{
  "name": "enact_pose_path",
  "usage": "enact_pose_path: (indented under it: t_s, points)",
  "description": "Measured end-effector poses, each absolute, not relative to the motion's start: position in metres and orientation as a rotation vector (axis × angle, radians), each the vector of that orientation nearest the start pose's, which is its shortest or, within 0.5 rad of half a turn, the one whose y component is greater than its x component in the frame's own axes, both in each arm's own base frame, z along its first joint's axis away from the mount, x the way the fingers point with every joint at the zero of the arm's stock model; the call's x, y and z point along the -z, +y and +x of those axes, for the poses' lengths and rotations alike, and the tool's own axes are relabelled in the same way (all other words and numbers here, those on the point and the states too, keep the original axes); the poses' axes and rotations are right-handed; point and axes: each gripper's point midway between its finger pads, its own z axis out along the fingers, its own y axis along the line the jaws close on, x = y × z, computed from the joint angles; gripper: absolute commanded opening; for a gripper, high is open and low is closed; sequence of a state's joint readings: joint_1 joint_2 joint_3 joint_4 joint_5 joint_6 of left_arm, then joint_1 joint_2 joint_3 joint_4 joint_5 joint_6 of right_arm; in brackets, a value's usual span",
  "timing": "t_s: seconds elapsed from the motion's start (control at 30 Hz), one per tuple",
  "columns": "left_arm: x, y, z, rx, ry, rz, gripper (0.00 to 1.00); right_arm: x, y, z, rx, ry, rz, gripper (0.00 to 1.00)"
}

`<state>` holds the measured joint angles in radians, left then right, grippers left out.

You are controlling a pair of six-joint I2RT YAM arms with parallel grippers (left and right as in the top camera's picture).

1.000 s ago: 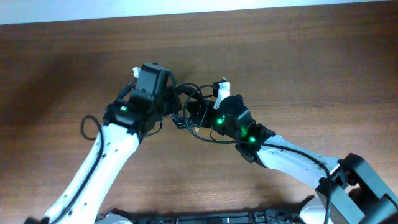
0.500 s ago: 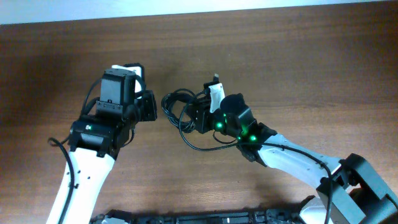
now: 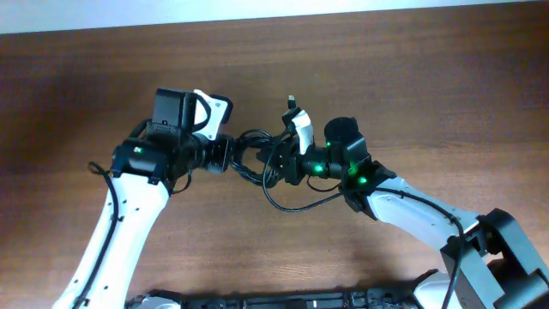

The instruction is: Untangle cables

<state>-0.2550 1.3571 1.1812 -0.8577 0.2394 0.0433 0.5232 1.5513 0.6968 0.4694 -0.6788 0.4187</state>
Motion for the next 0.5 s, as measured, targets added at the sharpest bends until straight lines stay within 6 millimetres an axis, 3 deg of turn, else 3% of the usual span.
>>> enact_pose_path:
  t_s: [0.17,0.37,0.5]
  points:
    - [-0.173,-0.128,0.305,0.424,2.619,0.512,0.42,-0.167,0.299,0.307,-1.283,1.92,-0.625,0.04]
    - [-0.165,-0.136,0.295,0.486,2.638,0.547,0.36,-0.182,0.307,0.288,-1.403,1.835,-0.746,0.04]
    - [-0.166,-0.135,0.303,0.435,2.616,0.533,0.47,-0.183,0.307,0.287,-1.411,1.826,-0.753,0.04]
